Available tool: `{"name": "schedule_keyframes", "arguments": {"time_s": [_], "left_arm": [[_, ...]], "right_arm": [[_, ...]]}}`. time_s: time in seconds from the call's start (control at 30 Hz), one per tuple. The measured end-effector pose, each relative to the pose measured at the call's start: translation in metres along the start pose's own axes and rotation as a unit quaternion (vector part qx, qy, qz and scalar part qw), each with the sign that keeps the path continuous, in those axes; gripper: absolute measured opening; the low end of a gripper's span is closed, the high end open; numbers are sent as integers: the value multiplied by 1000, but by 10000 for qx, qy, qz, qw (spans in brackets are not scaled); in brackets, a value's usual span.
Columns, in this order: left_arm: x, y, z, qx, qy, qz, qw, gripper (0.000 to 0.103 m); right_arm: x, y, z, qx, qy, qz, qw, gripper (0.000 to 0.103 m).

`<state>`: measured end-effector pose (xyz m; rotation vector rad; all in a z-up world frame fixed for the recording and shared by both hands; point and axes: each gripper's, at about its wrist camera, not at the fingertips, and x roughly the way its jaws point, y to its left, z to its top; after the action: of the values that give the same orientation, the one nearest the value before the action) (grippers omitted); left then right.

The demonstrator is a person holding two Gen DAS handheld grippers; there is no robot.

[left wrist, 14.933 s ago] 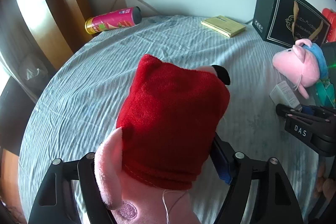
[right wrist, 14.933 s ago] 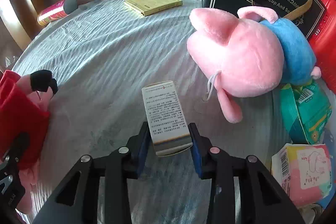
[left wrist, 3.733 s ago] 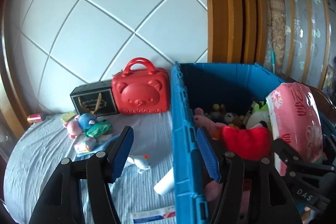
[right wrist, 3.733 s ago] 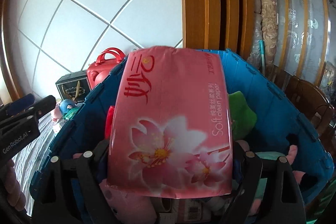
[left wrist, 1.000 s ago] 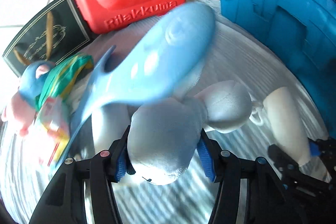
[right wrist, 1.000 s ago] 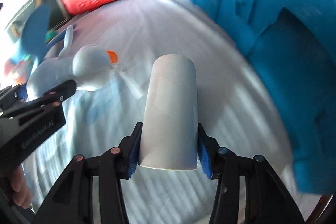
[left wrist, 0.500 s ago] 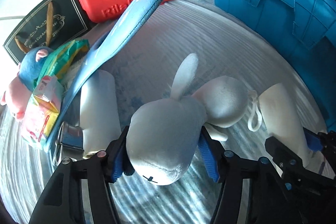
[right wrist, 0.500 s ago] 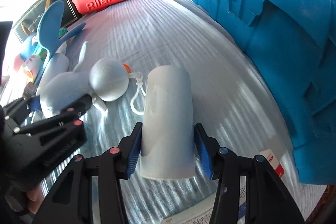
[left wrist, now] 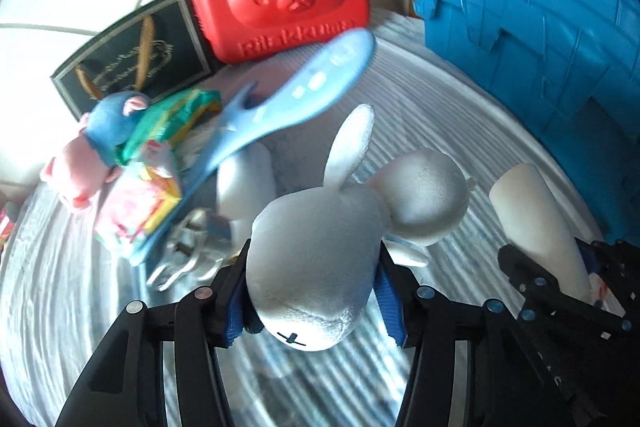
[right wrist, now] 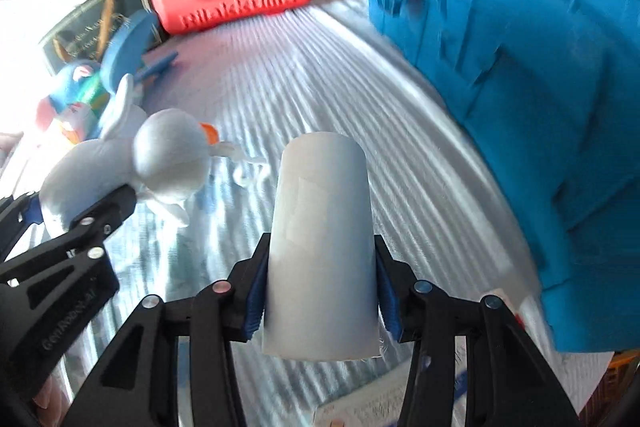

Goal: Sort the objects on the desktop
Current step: 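Carry the bunny and roller tube with both tools over the blue bin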

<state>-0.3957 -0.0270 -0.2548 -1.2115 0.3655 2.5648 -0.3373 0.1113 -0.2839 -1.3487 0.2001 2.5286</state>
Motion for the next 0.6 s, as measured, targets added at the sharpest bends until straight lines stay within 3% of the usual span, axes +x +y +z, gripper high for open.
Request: {"name": "schedule_keyframes", "arguments": {"time_s": [0.23, 0.37, 0.47, 0.6], "left_arm": [[-87, 27, 12, -429, -598, 246, 9970, 53], [-137, 33, 29, -587, -1072, 283, 9921, 53], [-179, 25, 41, -696, -1474, 323, 9861, 53], [-210, -34, 63, -748, -1719, 310, 9818, 53]], "right_arm": [[-88, 27, 13, -392, -674, 290, 9965, 46], [-165, 27, 32, -536, -1358, 407, 9884, 46], [-214, 13, 47, -557, -1866, 529, 9794, 46], [-268, -34, 64, -473, -2415, 629, 9672, 46]]}}
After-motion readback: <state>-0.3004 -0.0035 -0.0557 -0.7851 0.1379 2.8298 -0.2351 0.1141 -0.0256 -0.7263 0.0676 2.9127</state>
